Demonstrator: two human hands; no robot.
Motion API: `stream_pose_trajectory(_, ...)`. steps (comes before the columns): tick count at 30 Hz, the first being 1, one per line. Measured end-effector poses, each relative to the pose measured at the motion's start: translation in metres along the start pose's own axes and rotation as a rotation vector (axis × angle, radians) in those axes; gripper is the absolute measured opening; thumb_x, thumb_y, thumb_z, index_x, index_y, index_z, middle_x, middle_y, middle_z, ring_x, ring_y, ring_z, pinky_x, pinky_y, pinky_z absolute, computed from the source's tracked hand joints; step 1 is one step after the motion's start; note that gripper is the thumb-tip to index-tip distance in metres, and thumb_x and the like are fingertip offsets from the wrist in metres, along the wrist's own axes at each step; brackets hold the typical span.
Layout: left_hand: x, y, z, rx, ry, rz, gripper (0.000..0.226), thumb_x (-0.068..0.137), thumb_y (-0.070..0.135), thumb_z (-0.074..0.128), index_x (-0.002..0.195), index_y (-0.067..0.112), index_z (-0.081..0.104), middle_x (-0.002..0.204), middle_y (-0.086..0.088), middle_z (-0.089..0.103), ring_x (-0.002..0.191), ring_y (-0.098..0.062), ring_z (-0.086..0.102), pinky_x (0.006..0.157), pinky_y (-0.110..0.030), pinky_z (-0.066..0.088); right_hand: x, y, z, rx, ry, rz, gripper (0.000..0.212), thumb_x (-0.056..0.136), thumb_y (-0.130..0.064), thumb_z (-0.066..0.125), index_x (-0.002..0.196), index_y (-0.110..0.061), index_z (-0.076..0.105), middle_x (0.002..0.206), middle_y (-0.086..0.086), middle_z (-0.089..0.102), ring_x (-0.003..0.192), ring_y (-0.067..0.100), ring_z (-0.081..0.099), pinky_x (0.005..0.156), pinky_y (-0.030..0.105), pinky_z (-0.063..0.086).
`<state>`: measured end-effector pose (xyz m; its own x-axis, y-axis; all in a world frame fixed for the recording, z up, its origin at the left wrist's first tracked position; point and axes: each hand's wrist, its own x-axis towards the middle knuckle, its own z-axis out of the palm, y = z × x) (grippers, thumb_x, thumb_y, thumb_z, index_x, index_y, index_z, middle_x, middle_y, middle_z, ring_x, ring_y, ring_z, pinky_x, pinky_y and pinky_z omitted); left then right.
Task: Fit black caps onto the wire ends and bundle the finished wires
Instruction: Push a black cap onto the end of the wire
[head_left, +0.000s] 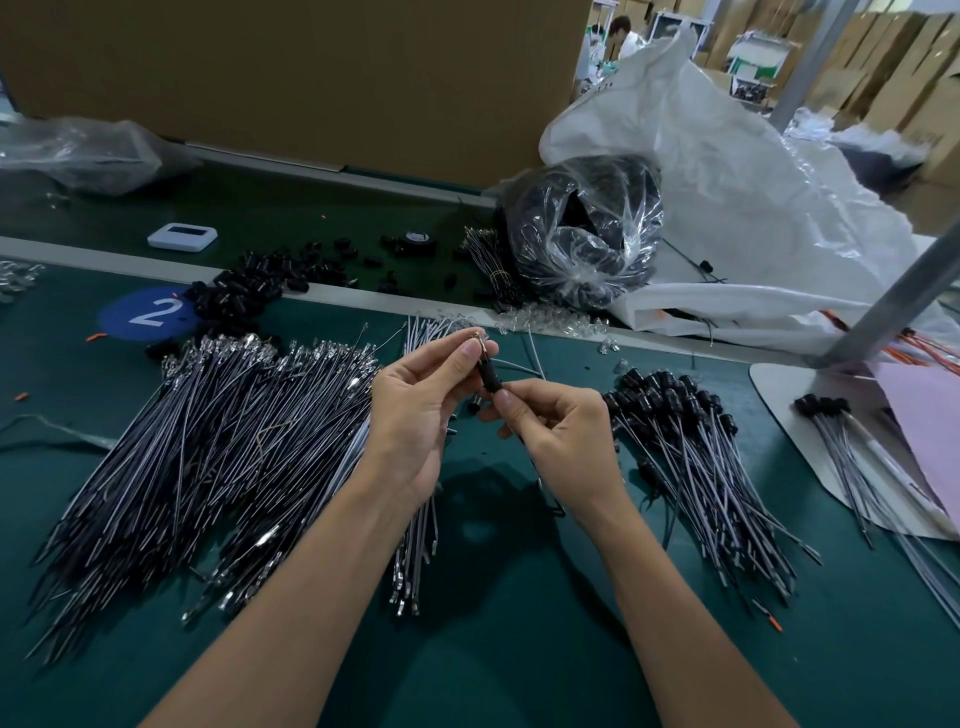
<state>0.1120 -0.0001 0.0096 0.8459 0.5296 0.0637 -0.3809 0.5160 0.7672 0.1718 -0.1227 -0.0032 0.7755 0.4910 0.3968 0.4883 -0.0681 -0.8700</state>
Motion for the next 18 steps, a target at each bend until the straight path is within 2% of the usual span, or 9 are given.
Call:
stream_pose_trajectory(6,0.0003,-0.0003,0.0001,-0.004,-0.007,-0.009,0.013,0.070,0.015,0.071,0.080,0.015,0.080,0.087,-0.008,0.076,0.081,-0.014,0.071,0.073,-0.021,0.056,-0.0002,-0.0008,0.0001,-0.009,-0.011,-0.020,0.013,0.090,-0.003,0.066,0.087,-0.010,0.077,0.075,-0.004,0.074,0.062,0.003,0.063,0.062,0.015,0.048)
stream_pose_trajectory(11,-0.0008,-0.0017,0.0008,0.030,-0.002,0.001,0.013,0.071,0.016,0.072,0.081,0.014,0.078,0.087,-0.009,0.075,0.081,-0.014,0.069,0.077,-0.024,0.056,0.0004,0.0005,-0.0006,-0.046,0.019,-0.025,0.012,0.089,-0.005,0.067,0.085,-0.010,0.077,0.074,-0.004,0.075,0.063,0.013,0.066,0.062,0.028,0.055)
stream_pose_trajectory(14,-0.0013,-0.0017,0.0021,0.037,0.018,-0.004,0.011,0.071,0.016,0.071,0.079,0.015,0.078,0.086,-0.008,0.075,0.080,-0.014,0.069,0.076,-0.023,0.056,0.0000,-0.0006,-0.0007,-0.048,0.020,-0.022,0.012,0.089,-0.005,0.067,0.085,-0.009,0.077,0.073,-0.003,0.074,0.062,0.012,0.066,0.062,0.028,0.055)
stream_pose_trajectory(18,-0.0025,0.0001,0.0030,0.082,0.045,0.002,0.012,0.071,0.019,0.071,0.081,0.015,0.077,0.090,-0.006,0.075,0.084,-0.013,0.066,0.075,-0.021,0.052,-0.0002,-0.0027,-0.0002,-0.041,0.018,-0.009,0.013,0.089,-0.004,0.067,0.084,-0.009,0.076,0.072,-0.001,0.074,0.061,0.015,0.065,0.063,0.034,0.055)
